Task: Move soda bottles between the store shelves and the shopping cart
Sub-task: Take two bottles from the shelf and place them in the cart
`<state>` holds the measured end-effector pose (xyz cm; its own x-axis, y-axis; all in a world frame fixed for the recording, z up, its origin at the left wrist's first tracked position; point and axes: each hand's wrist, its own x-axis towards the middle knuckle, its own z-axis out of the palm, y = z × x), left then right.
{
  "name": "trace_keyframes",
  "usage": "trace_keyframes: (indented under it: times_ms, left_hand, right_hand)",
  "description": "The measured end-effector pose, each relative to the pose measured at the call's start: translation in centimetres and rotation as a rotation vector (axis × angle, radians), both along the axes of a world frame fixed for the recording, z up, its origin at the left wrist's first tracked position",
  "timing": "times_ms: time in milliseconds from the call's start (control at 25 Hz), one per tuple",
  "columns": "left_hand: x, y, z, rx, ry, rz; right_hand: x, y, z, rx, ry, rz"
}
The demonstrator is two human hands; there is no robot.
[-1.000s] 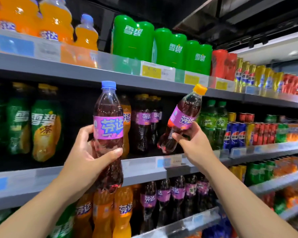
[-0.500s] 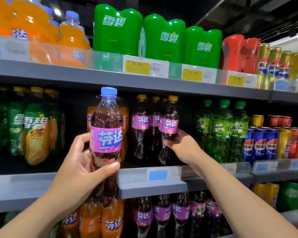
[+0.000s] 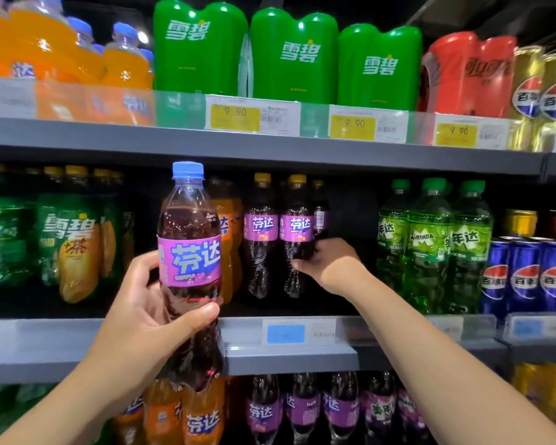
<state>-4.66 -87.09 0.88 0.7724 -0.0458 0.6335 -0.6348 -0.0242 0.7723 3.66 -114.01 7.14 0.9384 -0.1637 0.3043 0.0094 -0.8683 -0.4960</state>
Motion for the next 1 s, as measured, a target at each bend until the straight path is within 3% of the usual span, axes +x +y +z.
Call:
trace_keyframes:
  times_ms: [80, 160, 240, 280, 440, 680, 800, 1000]
  left_hand:
    - [-0.4, -0.3, 0.3, 0.007, -0.003, -0.03]
    - [-0.7, -1.1, 0.7, -0.01, -0.015, -0.091]
    - [-1.0, -2.7, 1.0, -0.006, -0.045, -0.16]
    - [-1.0, -3.7, 1.0, 0.009, -0.066, -0.195]
    - [-1.1, -7.9, 1.5, 0.094, -0.161, -0.235]
    - [1.3, -10.3, 4.3, 0.345, -0.265, -0.187]
    - [3.8, -8.2, 4.2, 0.572, -0.287, -0.017]
    - [7.8, -5.0, 2.9, 0.62, -0.164, 0.193]
  right_hand:
    - [-3.3, 0.3, -0.7, 0.092, -0.279, 0.06]
    - [-7.4, 0.9, -2.0, 0.342, -0.472, 0.359]
    - [-11.0, 2.3, -2.8, 0.476, -0.299, 0.637]
    - [-11.8, 2.7, -3.0, 0.447, -0.244, 0.691]
    - [-13.0, 2.3, -2.8, 0.452, -0.416, 0.613]
    - [-13.2, -1.0, -1.0, 0.508, -0.467, 0.511]
    - [-13.1, -3.3, -0.2, 0.453, -0.528, 0.399]
    - [-11.7, -4.1, -0.7, 0.389, -0.559, 0.249]
